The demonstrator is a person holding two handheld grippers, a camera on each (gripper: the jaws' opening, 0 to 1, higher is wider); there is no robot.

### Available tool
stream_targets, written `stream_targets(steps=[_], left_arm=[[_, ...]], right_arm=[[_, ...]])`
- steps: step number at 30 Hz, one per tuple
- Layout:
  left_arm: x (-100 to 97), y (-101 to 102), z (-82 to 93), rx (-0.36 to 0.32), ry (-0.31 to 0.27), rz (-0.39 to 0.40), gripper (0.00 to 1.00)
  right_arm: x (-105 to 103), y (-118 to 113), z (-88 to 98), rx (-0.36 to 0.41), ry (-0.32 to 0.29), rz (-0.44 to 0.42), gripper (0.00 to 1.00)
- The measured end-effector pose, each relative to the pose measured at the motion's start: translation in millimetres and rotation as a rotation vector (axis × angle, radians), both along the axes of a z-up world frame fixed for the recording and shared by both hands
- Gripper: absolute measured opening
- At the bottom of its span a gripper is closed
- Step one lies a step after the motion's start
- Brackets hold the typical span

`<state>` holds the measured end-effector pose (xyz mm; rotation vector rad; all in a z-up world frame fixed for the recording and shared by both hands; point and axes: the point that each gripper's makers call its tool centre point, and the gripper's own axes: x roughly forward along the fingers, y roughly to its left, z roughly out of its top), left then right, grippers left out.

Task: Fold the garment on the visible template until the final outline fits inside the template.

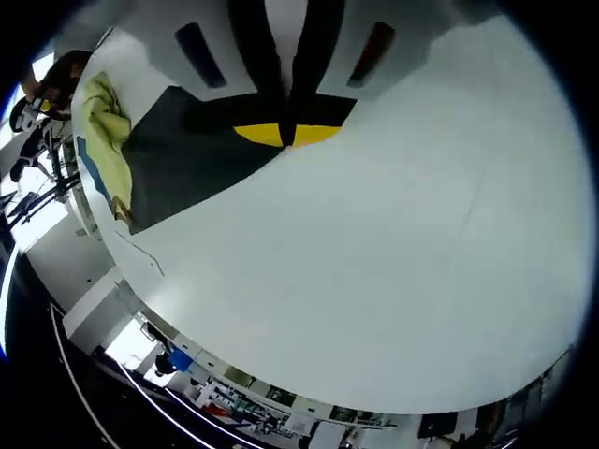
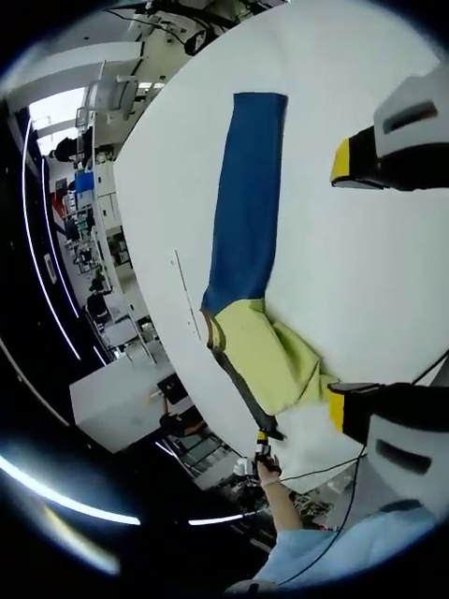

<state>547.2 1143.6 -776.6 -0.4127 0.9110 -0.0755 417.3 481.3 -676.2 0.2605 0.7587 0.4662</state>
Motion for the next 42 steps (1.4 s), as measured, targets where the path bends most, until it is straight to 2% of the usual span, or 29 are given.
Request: stream_targets(steps=[3, 7, 9, 12, 16, 18, 20, 23, 25, 32, 33, 36, 39, 41, 42], left_arm=[[3.5, 2.7, 1.2, 0.004, -0.004, 0.016, 0.0], [2.6, 2.5, 2.0, 0.04, -0.003, 0.0, 0.0], [1.7, 1.1, 2.3, 0.047, -0.011, -0.007, 0.0], [5.7, 3.3, 10.3, 0.109, -0.093, -0.053, 0.01], [-0.6, 3.7, 21.9, 0.07, -0.109, -0.024, 0.1], [-5.5, 4.4, 29.8, 0.082, -0.129, -0.022, 0.14], [-8.8, 2.0, 35.8, 0.104, -0.153, -0.047, 0.24], [-15.0, -5.2, 44.6, 0.18, -0.188, -0.116, 0.32], [-20.8, -17.7, 48.2, 0.212, -0.192, -0.176, 0.34], [-30.1, -52.1, 50.8, 0.408, -0.211, -0.373, 0.39], [-32.4, -57.3, 51.0, 0.441, -0.213, -0.393, 0.39], [-36.0, -68.7, 50.5, 0.484, -0.215, -0.431, 0.36], [-38.5, -71.1, 48.2, 0.572, -0.214, -0.484, 0.35], [-39.9, -72.2, 46.7, 0.601, -0.209, -0.495, 0.33], [-39.4, -73.5, 47.7, 0.621, -0.224, -0.504, 0.31]], right_arm=[[1.7, 0.0, 0.9, 0.008, -0.011, -0.009, 0.86], [5.6, -1.9, 7.2, -0.009, -0.052, -0.006, 0.88], [7.7, -3.4, 8.8, 0.004, -0.053, -0.016, 0.88], [8.5, -3.7, 8.1, 0.005, -0.052, -0.018, 0.87], [6.6, 1.2, 3.9, 0.015, -0.037, -0.005, 0.87], [5.8, 4.0, 1.0, 0.014, -0.031, 0.006, 0.87], [5.6, 5.5, 0.0, 0.017, -0.027, 0.011, 0.87], [6.9, 8.1, 1.2, 0.03, -0.031, 0.012, 0.87], [8.2, 9.8, 1.8, 0.039, -0.03, 0.012, 0.87], [9.2, 14.4, 3.6, 0.041, -0.032, 0.031, 0.86], [9.1, 14.8, 4.5, 0.043, -0.034, 0.032, 0.86], [8.3, 14.3, 5.6, 0.049, -0.036, 0.031, 0.86], [6.2, 12.2, 5.1, 0.048, -0.036, 0.027, 0.86], [4.7, 11.0, 4.8, 0.053, -0.033, 0.021, 0.86], [3.6, 10.2, 4.1, 0.053, -0.032, 0.02, 0.86]])
